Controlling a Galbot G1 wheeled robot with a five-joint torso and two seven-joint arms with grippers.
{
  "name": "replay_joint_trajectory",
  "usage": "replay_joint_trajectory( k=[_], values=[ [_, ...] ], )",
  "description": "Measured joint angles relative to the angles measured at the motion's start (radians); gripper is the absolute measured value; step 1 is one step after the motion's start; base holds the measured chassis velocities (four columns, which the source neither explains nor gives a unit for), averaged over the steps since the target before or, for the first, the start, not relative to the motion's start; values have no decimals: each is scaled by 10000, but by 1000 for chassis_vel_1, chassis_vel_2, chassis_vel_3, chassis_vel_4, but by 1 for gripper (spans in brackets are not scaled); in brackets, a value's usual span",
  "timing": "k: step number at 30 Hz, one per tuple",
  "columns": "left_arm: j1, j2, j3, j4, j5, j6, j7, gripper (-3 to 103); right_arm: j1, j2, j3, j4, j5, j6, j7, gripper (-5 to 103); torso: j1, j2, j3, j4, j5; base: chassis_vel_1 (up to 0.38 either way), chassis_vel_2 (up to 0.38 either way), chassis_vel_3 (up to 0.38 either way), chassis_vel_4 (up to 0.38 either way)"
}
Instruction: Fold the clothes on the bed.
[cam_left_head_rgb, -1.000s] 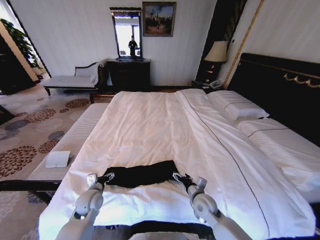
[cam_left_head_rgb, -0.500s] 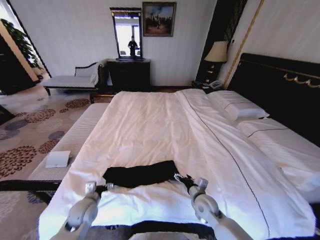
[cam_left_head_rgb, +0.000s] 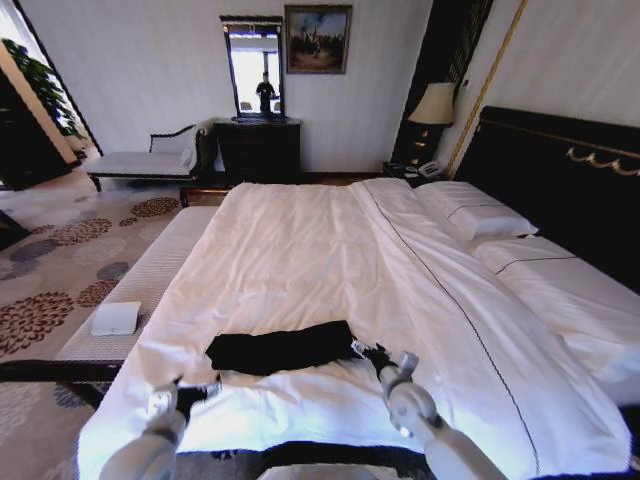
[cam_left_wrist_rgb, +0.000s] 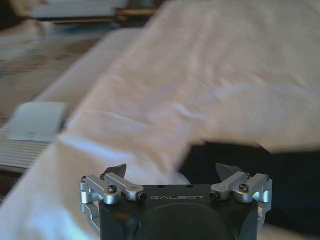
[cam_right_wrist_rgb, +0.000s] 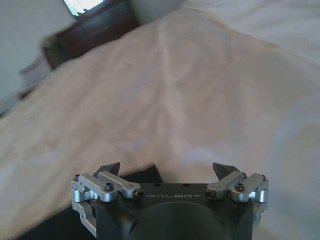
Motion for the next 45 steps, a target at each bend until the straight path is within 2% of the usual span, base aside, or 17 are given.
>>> replay_joint_trajectory(
  k=[1,3,5,6,8,14,17,19,25,27,28,31,32,35,40,44,45],
  values=[
    [0,0,0,0,0,0,0,100,0,0,0,0,0,0,0,100,0,0,0,0,0,0,0,0,0],
    [-642,-389,-648,816,-430,-23,-52,100,695,-171,-131,-727,424,-202,-995,100,0,-1,1,8,-5,0,0,0,0],
    [-1105,-400,-1073,1433,-789,-71,-84,100,1046,-320,-136,-1319,515,-369,-1761,100,0,-1,1,2,-4,0,0,0,0],
    [-1105,-400,-1073,1433,-789,-71,-84,100,1046,-320,-136,-1319,515,-369,-1761,100,0,-1,1,2,-4,0,0,0,0],
    [-1318,-262,-1542,1911,-1366,-79,-86,100,1405,-406,-167,-1796,805,-681,-2410,100,1,-2,1,-3,-7,0,0,0,0],
    [-1164,43,-2334,2045,-2211,-145,-116,100,1823,-319,-292,-2524,1049,-1228,-3459,100,0,-1,0,3,-2,0,0,0,0],
    [-1156,43,-2446,1962,-2296,-146,-113,100,1860,-248,-294,-2676,1060,-1327,-3844,100,0,-1,0,2,-3,0,0,0,0],
    [-1164,20,-2548,1817,-2365,-146,-113,100,1905,-116,-312,-3001,957,-1425,-4470,102,0,-1,0,2,-1,0,0,0,0],
    [-1166,18,-2564,1608,-2390,-112,-112,100,1901,41,-325,-3377,765,-1439,-5035,88,0,-2,0,2,-2,0,0,0,0],
    [-1173,11,-2526,1580,-2386,-97,-113,100,1848,65,-317,-3422,735,-1417,-5164,77,0,-1,-1,2,-1,0,0,0,0],
    [-1174,8,-2516,1580,-2384,-95,-113,100,1843,66,-314,-3424,734,-1414,-5176,77,0,-1,0,2,-2,0,0,0,0],
    [-1219,-60,-2365,1591,-2307,-83,-113,100,1779,101,-259,-3455,744,-1286,-5397,61,0,-1,0,1,-1,0,0,0,0],
    [-1219,-60,-2365,1591,-2307,-83,-113,100,1779,101,-259,-3455,744,-1286,-5397,61,0,-1,0,1,-1,0,0,0,0],
    [-1274,-132,-2267,1635,-2209,-78,-120,100,1753,97,-249,-3497,821,-1011,-5721,44,0,-1,0,1,-2,0,0,0,0],
    [-1290,-154,-2259,1684,-2152,-71,-163,100,1715,22,-275,-3513,773,-925,-5951,33,0,-1,0,1,-2,0,0,0,0],
    [-1284,-183,-2262,1760,-2134,-70,-220,100,1622,3,-285,-3438,716,-829,-6038,11,-1,-1,0,2,-2,0,0,0,0],
    [-1284,-183,-2262,1760,-2134,-70,-220,100,1622,3,-285,-3438,716,-829,-6038,11,-1,-1,0,2,-2,0,0,0,0]
  ],
)
